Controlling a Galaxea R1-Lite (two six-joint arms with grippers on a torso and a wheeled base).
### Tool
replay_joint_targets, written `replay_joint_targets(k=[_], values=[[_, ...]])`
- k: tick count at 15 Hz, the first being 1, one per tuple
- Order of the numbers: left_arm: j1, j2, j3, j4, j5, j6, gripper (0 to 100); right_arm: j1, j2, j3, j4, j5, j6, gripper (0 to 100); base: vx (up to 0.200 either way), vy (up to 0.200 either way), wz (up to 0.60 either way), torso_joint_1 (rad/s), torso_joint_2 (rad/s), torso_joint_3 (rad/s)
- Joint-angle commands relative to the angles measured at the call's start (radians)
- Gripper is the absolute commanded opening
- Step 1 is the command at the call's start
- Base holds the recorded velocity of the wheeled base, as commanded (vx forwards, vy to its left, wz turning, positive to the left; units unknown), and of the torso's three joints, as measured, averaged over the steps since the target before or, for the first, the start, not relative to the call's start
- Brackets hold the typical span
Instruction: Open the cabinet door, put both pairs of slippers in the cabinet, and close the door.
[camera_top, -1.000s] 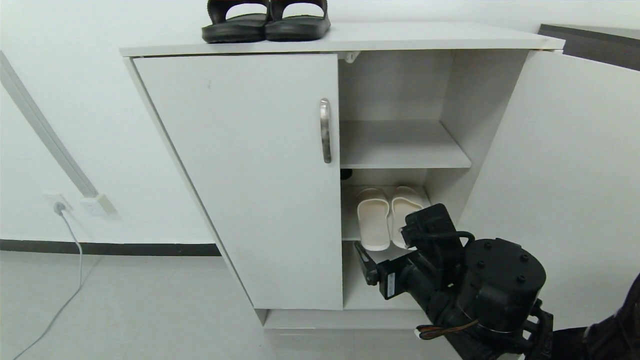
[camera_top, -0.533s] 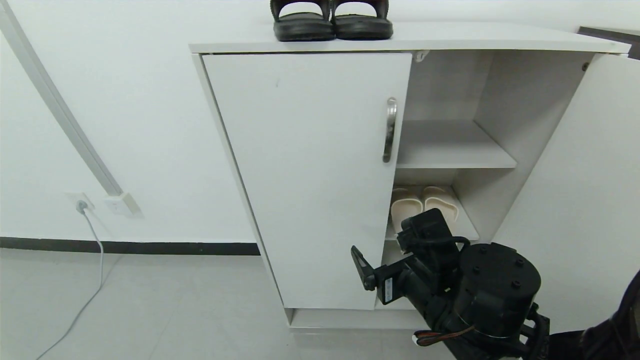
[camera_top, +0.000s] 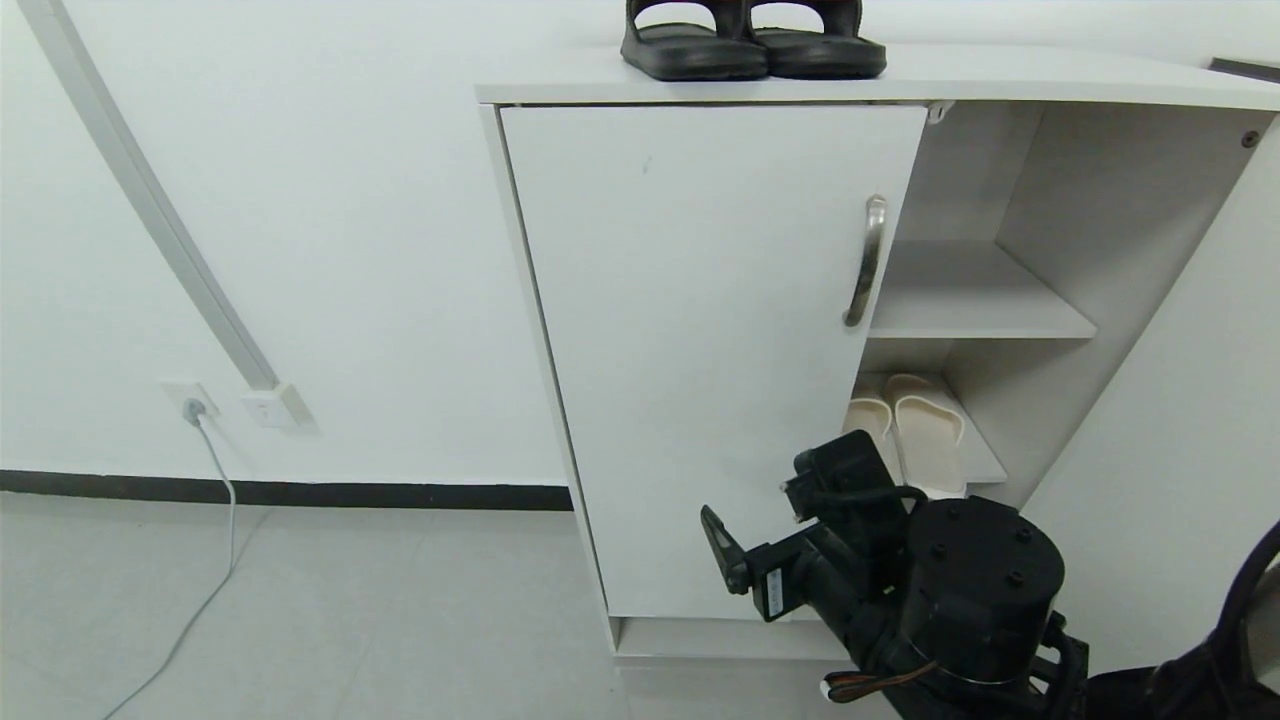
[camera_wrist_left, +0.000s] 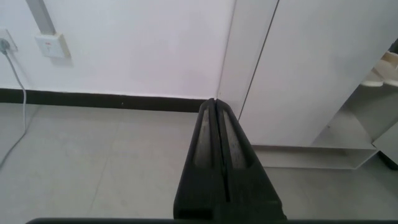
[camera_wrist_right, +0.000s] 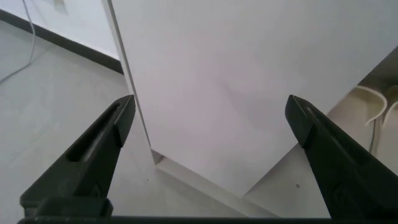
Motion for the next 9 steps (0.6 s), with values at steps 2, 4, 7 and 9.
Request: replay_joint_targets(k=[2,4,7,9], values=[[0.001,0.002,0.0,0.0,0.001,0.0,0,0.0,0.008,0.022,-0.004,0.002,-0.008,100,0.0,0.0,0.0,0.0,0.0,0.0],[0.001,0.002,0.0,0.0,0.001,0.0,0,0.0,0.01,0.025,-0.004,0.002,-0.01,100,0.0,0.0,0.0,0.0,0.0,0.0],[0.001,0.002,0.0,0.0,0.001,0.0,0,0.0,0.008,0.026,-0.006,0.002,-0.01,100,0.0,0.0,0.0,0.0,0.0,0.0],[0.001,0.002,0.0,0.0,0.001,0.0,0,0.0,0.008,0.026,-0.004,0.002,-0.01,100,0.0,0.0,0.0,0.0,0.0,0.0]])
